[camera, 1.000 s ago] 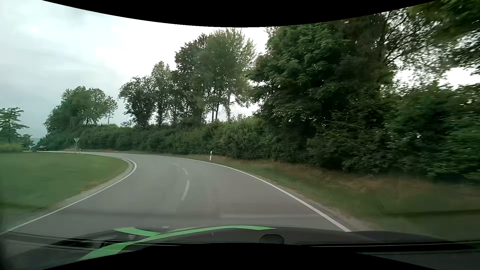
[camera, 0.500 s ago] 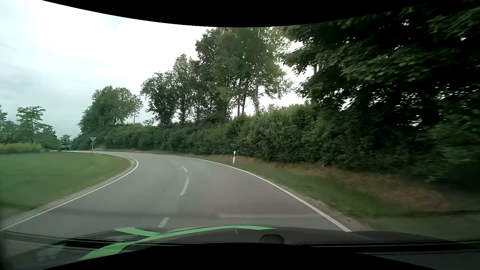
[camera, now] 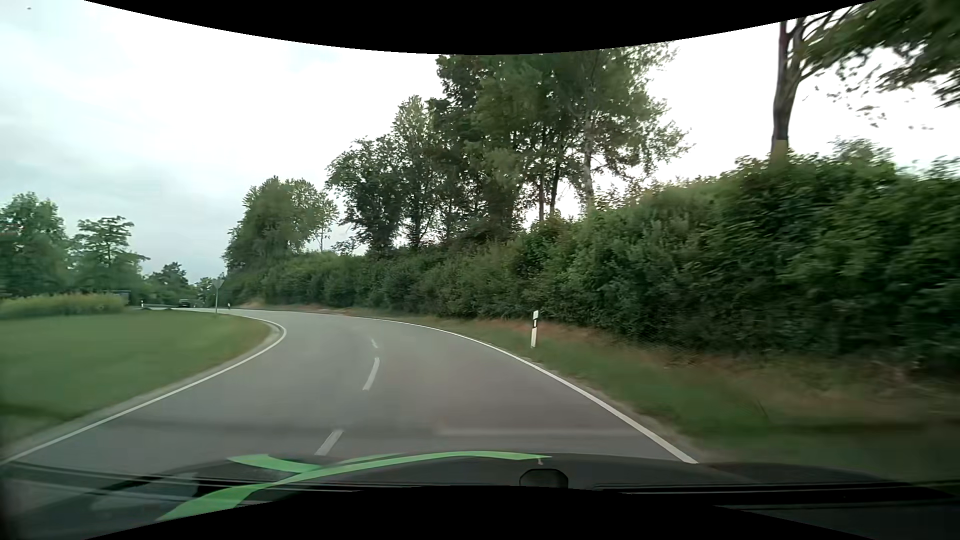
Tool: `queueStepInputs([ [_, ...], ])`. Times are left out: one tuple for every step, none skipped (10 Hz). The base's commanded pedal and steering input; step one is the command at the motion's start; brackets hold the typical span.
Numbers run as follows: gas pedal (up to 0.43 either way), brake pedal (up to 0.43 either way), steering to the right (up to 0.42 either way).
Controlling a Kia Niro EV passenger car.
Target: Follow the waypoints while adhering to traffic rules and regulations
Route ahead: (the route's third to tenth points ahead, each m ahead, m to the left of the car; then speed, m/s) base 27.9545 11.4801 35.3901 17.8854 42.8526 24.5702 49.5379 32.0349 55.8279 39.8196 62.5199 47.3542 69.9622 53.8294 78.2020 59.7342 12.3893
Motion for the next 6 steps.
queueStepInputs([
  [0.26,0.0,-0.112],
  [0.26,0.0,-0.112],
  [0.26,0.0,-0.112],
  [0.26,0.0,-0.112],
  [0.26,0.0,-0.111],
  [0.26,0.0,-0.111],
])
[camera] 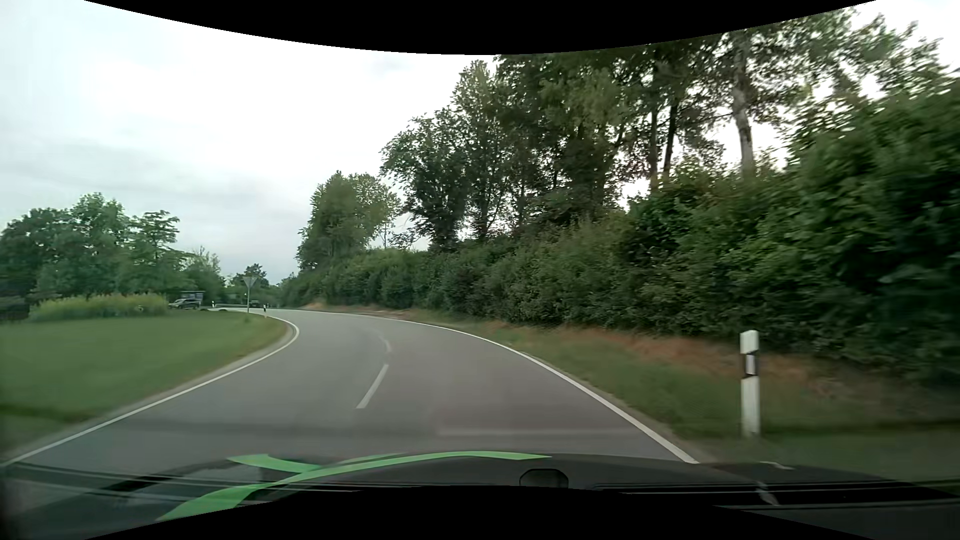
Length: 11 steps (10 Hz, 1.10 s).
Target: Follow the waypoints while adhering to traffic rules and regulations
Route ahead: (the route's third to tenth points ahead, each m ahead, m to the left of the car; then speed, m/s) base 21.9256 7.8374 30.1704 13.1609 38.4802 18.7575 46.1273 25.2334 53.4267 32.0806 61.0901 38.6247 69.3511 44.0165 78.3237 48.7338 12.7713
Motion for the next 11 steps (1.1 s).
queueStepInputs([
  [0.26,0.0,-0.11],
  [0.26,0.0,-0.11],
  [0.26,0.0,-0.11],
  [0.26,0.0,-0.11],
  [0.26,0.0,-0.109],
  [0.268,0.0,-0.109],
  [0.287,0.0,-0.107],
  [0.287,0.0,-0.105],
  [0.299,0.0,-0.103],
  [0.299,0.0,-0.1],
  [0.311,0.0,-0.096],
])
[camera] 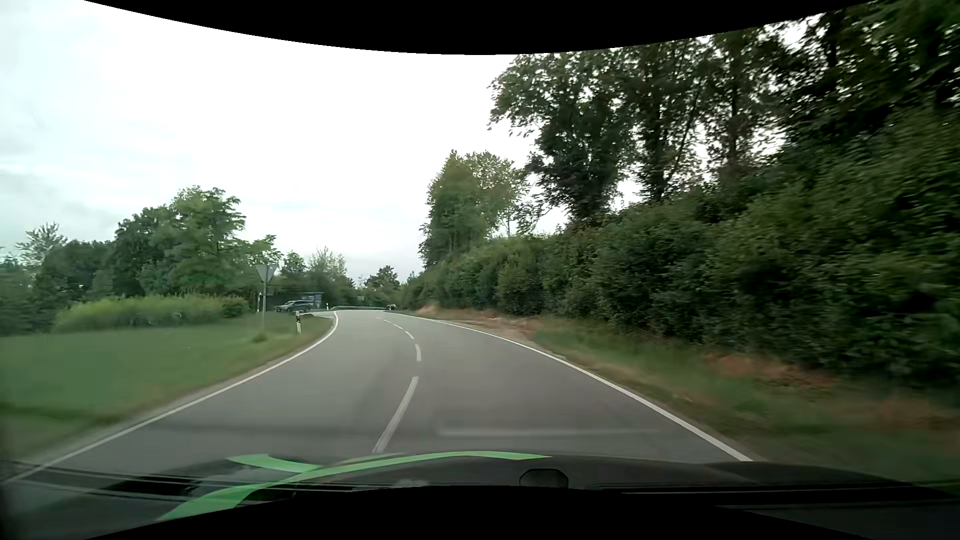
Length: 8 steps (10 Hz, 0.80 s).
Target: Follow the waypoints while adhering to traffic rules and regulations
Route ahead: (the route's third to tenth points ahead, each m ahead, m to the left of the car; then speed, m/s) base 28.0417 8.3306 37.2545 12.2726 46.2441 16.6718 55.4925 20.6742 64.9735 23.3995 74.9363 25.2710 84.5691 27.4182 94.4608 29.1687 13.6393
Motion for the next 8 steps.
queueStepInputs([
  [0.311,0.0,-0.09],
  [0.319,0.0,-0.086],
  [0.319,0.0,-0.085],
  [0.319,0.0,-0.083],
  [0.331,0.0,-0.079],
  [0.331,0.0,-0.076],
  [0.339,0.0,-0.074],
  [0.35,0.0,-0.071],
])
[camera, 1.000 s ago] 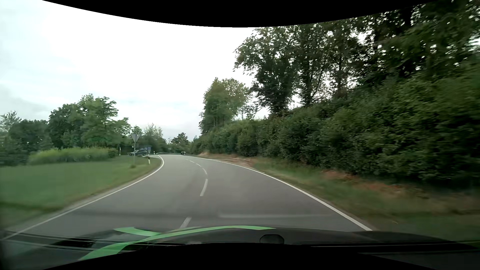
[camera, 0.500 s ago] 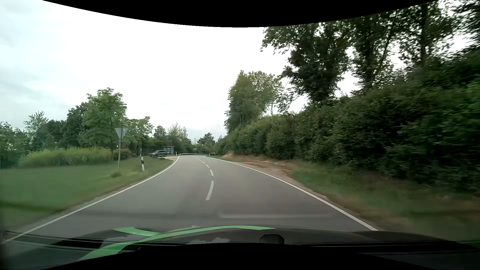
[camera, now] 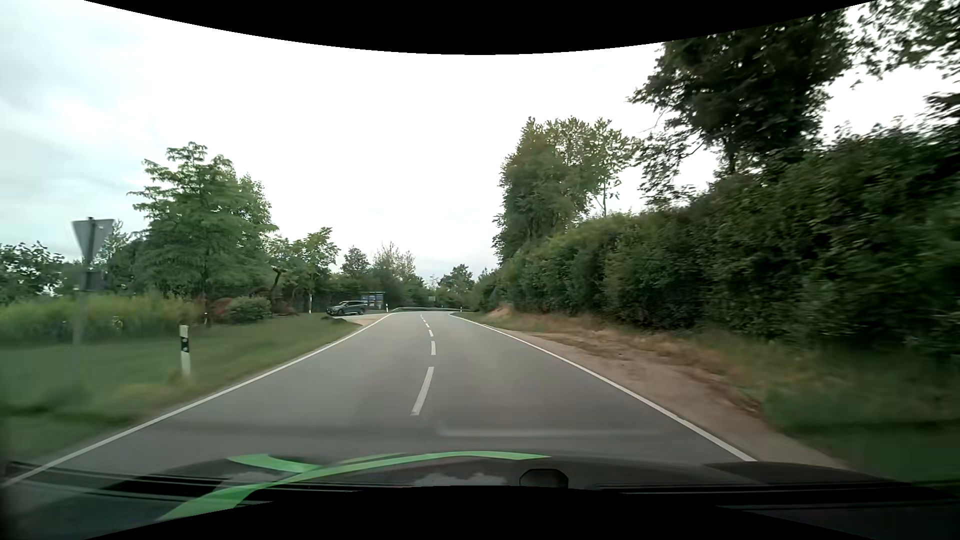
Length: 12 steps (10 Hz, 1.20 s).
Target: Follow the waypoints while adhering to traffic rules and regulations
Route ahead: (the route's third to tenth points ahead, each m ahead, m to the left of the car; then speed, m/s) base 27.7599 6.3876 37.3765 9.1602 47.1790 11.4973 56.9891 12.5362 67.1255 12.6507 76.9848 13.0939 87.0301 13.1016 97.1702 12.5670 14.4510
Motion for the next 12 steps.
queueStepInputs([
  [0.358,0.0,-0.068],
  [0.358,0.0,-0.065],
  [0.358,0.0,-0.061],
  [0.358,0.0,-0.058],
  [0.37,0.0,-0.055],
  [0.37,0.0,-0.049],
  [0.37,0.0,-0.045],
  [0.37,0.0,-0.041],
  [0.358,0.0,-0.037],
  [0.35,0.0,-0.033],
  [0.35,0.0,-0.032],
  [0.299,0.0,-0.032],
])
